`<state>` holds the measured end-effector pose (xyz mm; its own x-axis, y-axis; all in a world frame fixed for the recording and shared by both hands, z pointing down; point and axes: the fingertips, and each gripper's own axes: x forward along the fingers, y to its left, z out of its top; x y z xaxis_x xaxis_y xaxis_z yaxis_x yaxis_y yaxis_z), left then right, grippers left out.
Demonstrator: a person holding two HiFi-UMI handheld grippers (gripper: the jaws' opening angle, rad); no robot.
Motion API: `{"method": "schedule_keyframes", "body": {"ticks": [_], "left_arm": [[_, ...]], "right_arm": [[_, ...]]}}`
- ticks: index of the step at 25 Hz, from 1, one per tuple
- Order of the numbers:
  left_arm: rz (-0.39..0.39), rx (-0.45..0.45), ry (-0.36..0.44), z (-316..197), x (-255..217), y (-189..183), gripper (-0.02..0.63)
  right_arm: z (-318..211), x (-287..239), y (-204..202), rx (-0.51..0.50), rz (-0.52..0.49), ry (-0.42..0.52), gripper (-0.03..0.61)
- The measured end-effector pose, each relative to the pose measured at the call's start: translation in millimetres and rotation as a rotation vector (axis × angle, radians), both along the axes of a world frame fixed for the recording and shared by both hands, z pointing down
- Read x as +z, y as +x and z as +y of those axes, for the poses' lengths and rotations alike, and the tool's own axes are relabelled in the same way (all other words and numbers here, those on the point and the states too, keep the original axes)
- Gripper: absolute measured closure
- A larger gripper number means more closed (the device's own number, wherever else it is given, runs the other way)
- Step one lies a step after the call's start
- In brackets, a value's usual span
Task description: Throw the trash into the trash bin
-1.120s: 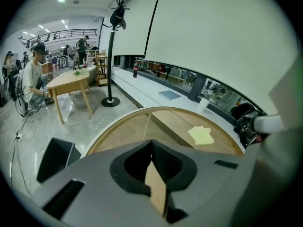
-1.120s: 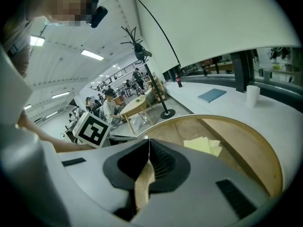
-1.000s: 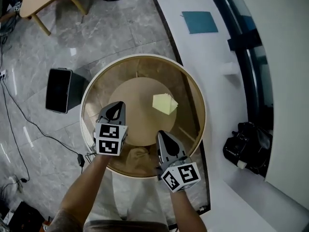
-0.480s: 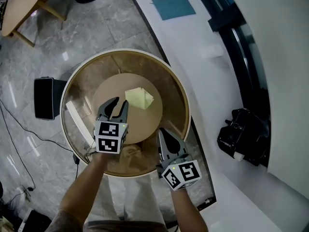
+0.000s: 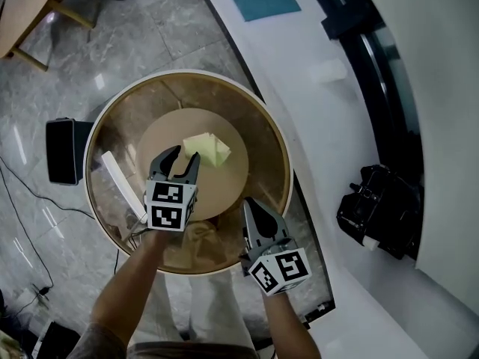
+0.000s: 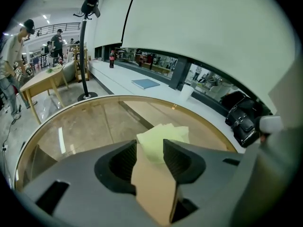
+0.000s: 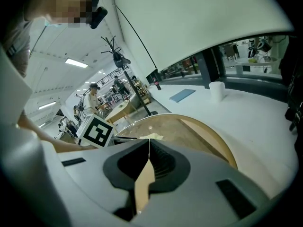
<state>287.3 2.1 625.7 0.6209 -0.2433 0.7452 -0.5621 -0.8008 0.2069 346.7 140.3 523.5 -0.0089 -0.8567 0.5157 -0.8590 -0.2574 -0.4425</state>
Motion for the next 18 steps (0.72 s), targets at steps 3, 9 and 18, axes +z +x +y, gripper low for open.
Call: {"method": "schedule_keyframes", "body": {"ticks": [3,9,18], "left_arm": [[-0.010,-0.010,0.004,-1,10,3,0.442],[-0.010,-0.014,0.009,3,12,7,0.450],[0.057,-0.037,-0.034,7,8,7,0.572]], "right_arm": [[4,8,5,0.010,-0.006,-0.011,0.560],[13,17,11,0.019,-0.011,-0.027,0.560],[12,24,-3,-0.022,0.010,-0.044,0.560]]}}
